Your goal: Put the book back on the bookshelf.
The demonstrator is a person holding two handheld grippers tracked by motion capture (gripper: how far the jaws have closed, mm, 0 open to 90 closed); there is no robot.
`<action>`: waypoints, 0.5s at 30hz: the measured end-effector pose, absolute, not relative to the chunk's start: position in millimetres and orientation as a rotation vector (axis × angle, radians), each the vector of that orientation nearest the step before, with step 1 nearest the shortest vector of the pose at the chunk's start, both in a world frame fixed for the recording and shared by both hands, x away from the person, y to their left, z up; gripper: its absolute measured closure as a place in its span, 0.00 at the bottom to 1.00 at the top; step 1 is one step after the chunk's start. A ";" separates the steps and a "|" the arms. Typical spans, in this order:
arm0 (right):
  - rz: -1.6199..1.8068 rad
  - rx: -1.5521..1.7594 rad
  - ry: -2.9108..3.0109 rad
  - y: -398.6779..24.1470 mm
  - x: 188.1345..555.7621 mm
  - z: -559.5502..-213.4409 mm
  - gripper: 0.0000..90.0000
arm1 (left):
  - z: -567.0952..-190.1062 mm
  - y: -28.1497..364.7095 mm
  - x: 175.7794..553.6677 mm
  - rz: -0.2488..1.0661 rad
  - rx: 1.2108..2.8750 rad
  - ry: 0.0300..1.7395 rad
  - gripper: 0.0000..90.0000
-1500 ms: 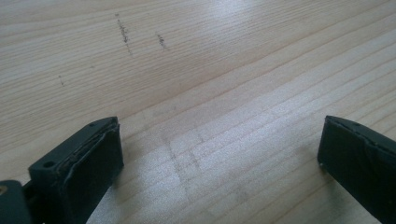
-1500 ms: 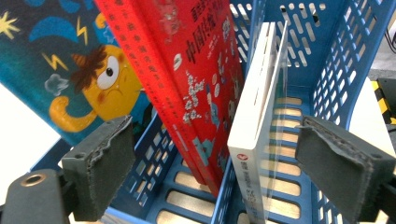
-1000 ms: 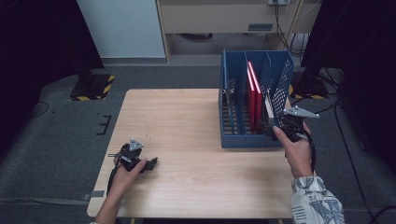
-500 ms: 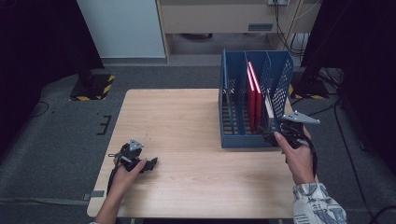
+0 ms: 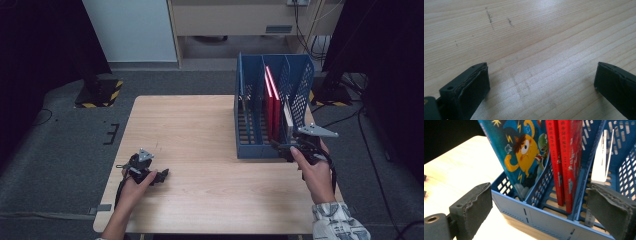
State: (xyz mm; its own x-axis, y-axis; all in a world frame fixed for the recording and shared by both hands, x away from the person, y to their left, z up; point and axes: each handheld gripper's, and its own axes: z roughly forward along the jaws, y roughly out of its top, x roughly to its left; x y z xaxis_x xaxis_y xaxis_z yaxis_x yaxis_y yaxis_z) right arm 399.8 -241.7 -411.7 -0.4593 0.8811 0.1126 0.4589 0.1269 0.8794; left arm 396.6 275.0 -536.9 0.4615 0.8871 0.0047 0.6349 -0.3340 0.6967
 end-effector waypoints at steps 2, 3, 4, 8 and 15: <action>1.282 1.286 1.982 -238.3 397.9 -411.5 0.08 | -536.9 275.0 396.6 0.517 2.084 1.261 0.00; 1.292 1.280 1.986 -235.1 396.3 -411.2 0.08 | -536.9 275.0 396.6 0.517 2.083 1.261 0.00; 1.292 1.280 1.986 -235.1 396.3 -411.2 0.08 | -536.9 275.0 396.6 0.517 2.083 1.261 0.00; 1.297 1.267 2.006 -226.7 392.6 -411.1 0.08 | -536.9 274.8 396.5 0.517 2.084 1.260 0.00; 1.301 1.225 2.057 -209.0 385.1 -412.1 0.08 | -536.9 274.7 396.5 0.516 2.085 1.259 0.00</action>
